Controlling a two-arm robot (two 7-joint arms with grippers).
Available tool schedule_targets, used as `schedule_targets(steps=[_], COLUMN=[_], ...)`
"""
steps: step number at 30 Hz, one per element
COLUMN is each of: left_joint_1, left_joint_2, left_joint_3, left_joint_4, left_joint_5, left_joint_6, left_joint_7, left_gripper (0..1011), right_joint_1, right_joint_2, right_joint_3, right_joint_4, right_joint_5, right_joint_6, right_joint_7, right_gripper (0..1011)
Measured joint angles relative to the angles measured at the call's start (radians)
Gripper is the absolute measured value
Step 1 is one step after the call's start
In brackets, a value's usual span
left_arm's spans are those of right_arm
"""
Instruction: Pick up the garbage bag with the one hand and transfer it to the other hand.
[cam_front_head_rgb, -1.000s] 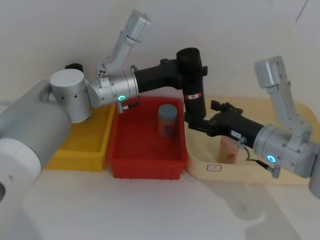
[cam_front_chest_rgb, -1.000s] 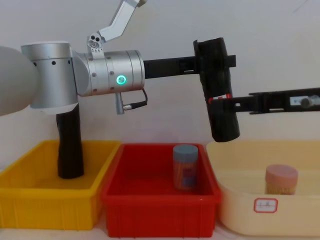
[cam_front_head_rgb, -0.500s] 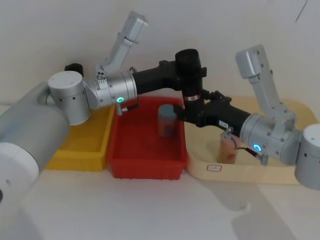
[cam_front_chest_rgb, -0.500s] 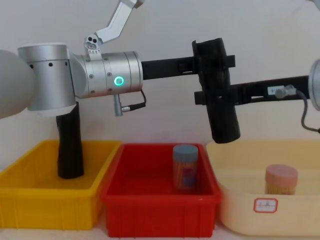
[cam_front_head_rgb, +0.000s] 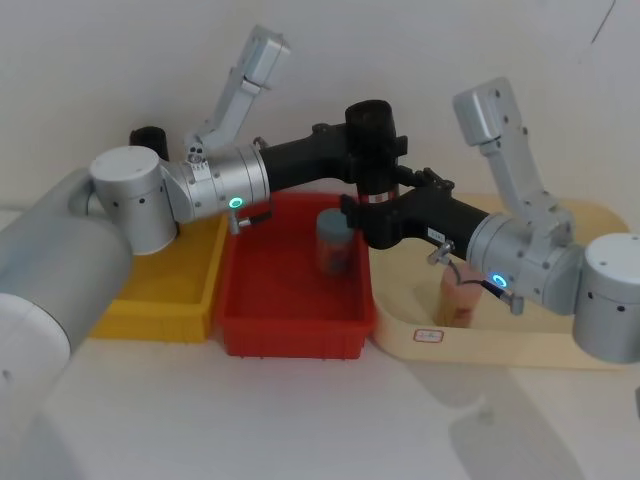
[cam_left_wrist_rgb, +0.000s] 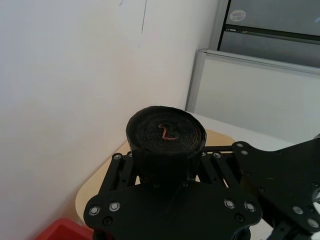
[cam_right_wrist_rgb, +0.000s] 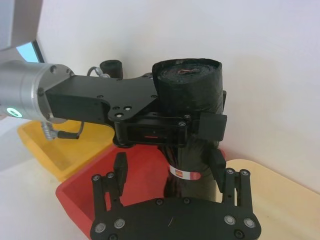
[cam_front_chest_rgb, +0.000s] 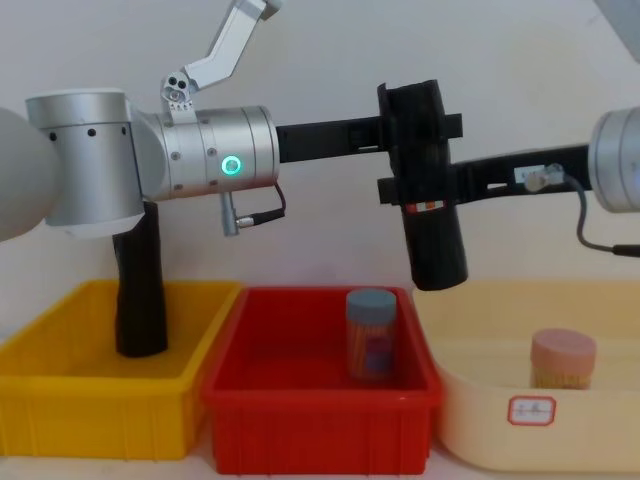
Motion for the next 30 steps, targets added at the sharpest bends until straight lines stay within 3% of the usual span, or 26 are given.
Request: schedule_targets(steps=[15,30], left_joint_1=[0.022,0.027], left_joint_2=[0.019,0.03], left_joint_3=[0.004,0.011], left_joint_4=[-0.052,-0.07], left_joint_5=[-0.011,-0.015], left_joint_6=[0.011,0.011], left_joint_7=[0.029,0.042], left_gripper=[468,468], right_joint_1=[0.058,0.105], right_joint_2=[-0.032,-0.065], right_joint_3=[-0.031,-0.029], right_joint_4=[0.106,0.209], right_joint_5=[-0.025,-0.034], right_joint_6=[-0.002,-0.024], right_joint_7=[0.004,0.01], right_gripper=[1000,1001])
